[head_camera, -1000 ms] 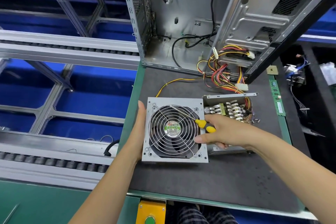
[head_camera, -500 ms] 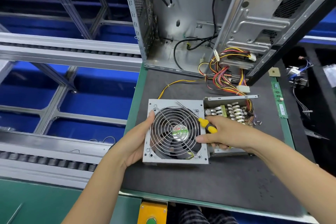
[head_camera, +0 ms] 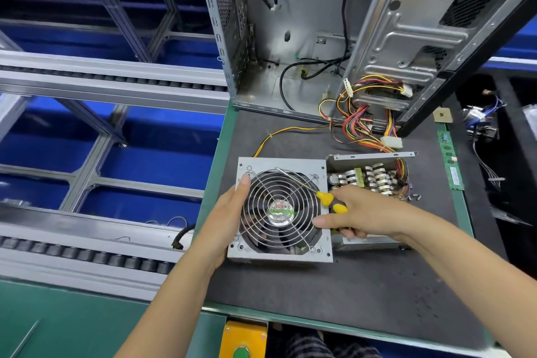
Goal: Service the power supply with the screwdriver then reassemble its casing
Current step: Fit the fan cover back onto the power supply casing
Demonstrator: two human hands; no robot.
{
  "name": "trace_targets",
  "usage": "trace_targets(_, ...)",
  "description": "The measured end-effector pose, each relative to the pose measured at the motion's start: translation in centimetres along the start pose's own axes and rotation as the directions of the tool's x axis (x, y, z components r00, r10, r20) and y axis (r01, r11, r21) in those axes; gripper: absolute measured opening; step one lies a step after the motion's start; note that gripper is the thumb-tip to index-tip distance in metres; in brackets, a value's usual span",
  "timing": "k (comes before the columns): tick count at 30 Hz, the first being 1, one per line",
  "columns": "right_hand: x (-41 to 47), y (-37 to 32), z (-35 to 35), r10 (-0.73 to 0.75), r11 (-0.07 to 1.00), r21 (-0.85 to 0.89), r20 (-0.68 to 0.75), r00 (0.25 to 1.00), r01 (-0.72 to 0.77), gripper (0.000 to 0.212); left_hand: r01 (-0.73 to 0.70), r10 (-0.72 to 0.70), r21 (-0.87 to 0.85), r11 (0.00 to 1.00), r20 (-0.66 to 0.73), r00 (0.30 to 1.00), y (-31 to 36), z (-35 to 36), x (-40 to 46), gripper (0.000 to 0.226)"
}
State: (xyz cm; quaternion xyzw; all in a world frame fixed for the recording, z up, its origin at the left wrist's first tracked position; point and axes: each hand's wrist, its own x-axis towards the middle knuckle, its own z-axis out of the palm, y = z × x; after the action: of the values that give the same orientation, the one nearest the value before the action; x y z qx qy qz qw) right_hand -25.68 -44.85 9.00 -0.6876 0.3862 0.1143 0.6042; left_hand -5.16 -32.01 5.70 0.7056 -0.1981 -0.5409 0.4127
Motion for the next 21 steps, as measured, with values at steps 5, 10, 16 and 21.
trace_targets(5, 0.0, 0.2, -0.1, -0.014, 0.999, 0.04, 0.014, 1.0, 0.014, 0.033, -0.051, 0.05, -0.031, 0.998, -0.038, 0.998, -0.2, 0.3, -0.3, 0.067)
trace_targets(10, -0.2, -0.2, 0.0, 0.01, 0.998, 0.062, 0.006, 1.0, -0.011, 0.033, -0.079, 0.078, -0.048, 0.996, -0.028, 0.997, -0.2, 0.3, -0.1, 0.04)
trace_targets(16, 0.2, -0.4, 1.0, -0.038, 0.999, -0.002, -0.162, 0.986, 0.038, 0.041, -0.086, 0.085, -0.095, 0.992, -0.012, 0.996, -0.1, 0.4, -0.1, 0.038)
trace_targets(21, 0.1, -0.4, 0.8, -0.042, 0.999, -0.012, -0.139, 0.989, 0.041, 0.043, -0.06, 0.062, -0.116, 0.991, 0.012, 0.998, -0.1, 0.2, 0.0, 0.05)
